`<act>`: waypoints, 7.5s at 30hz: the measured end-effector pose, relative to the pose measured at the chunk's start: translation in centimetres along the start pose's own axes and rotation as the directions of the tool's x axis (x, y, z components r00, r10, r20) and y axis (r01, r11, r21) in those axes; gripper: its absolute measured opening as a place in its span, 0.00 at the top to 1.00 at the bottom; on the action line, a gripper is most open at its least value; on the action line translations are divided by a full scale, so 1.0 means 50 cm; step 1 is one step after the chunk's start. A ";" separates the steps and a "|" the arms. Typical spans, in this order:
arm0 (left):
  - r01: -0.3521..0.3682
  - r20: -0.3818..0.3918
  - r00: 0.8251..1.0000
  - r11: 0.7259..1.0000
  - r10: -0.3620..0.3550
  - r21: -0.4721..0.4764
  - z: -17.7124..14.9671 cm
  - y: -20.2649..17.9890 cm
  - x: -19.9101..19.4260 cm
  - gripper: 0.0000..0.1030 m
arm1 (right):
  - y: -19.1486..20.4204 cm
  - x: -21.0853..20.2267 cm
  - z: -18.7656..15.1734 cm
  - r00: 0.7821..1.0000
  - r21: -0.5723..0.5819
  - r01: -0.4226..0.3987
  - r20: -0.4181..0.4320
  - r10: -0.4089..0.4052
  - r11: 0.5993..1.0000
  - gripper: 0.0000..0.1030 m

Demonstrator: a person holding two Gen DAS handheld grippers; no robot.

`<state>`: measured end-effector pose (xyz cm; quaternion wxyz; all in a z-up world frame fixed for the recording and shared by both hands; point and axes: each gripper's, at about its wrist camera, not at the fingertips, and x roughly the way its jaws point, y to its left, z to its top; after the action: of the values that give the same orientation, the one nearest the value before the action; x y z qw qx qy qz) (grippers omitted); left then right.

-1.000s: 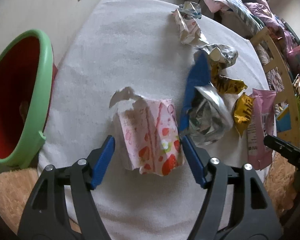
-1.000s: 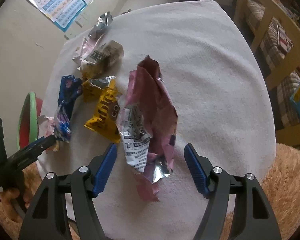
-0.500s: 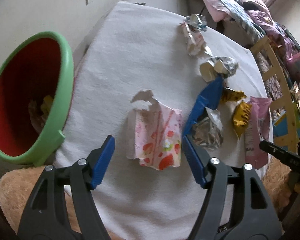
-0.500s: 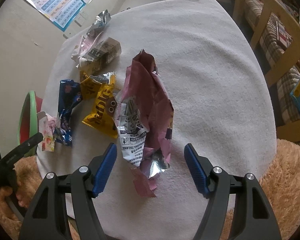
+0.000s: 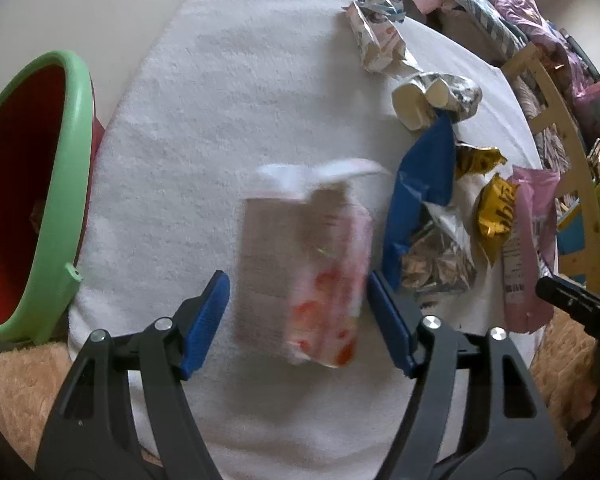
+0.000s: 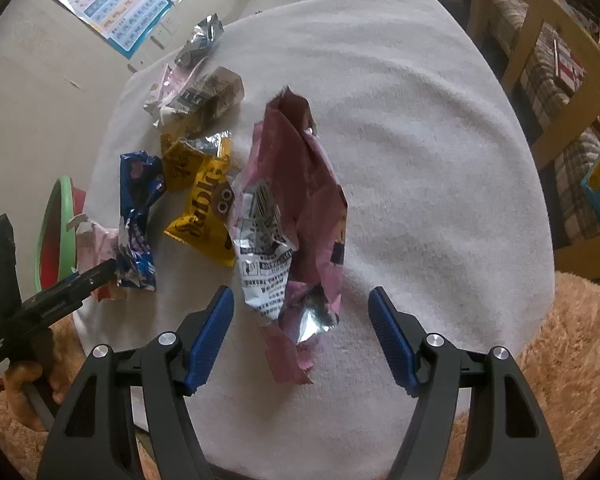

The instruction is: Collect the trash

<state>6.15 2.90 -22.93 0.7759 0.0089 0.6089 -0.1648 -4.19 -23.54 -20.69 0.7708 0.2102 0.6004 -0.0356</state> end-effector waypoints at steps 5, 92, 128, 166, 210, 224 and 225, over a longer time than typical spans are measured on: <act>0.021 0.008 1.000 0.999 -0.020 -0.042 -0.006 0.021 -0.013 0.48 | 0.000 0.002 -0.004 1.000 0.002 -0.017 -0.005 0.017 1.000 0.50; -0.175 0.263 0.912 0.879 0.314 -0.444 -0.029 0.421 -0.250 0.48 | 0.736 0.098 0.055 0.983 -0.661 -0.150 -0.020 0.183 0.735 0.67; -0.194 0.270 0.901 0.872 0.340 -0.451 -0.015 0.389 -0.261 0.23 | 0.707 0.022 0.065 0.967 -0.662 -0.154 0.052 0.251 0.733 0.39; -0.026 0.194 0.981 1.000 0.023 0.014 0.044 -0.068 -0.123 0.23 | 0.086 0.048 0.087 0.994 -0.034 -0.103 0.045 0.104 0.994 0.77; -0.030 0.221 0.975 0.999 0.026 0.015 0.049 -0.048 -0.141 0.68 | 0.122 -0.023 0.054 0.984 -0.160 -0.004 0.175 0.032 0.987 0.75; -0.062 0.236 0.970 0.998 0.055 0.023 0.035 -0.033 -0.146 0.68 | 0.157 -0.018 0.047 0.985 -0.206 -0.002 0.169 0.037 0.978 0.75; -0.061 0.237 0.970 0.998 0.054 0.022 0.034 -0.032 -0.147 0.68 | 0.159 -0.018 0.046 0.985 -0.209 -0.002 0.168 0.038 0.978 0.75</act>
<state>5.85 2.79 -15.24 0.8469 0.0184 0.5095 -0.1508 0.11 -17.35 -17.19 0.8374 0.1305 0.5304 0.0173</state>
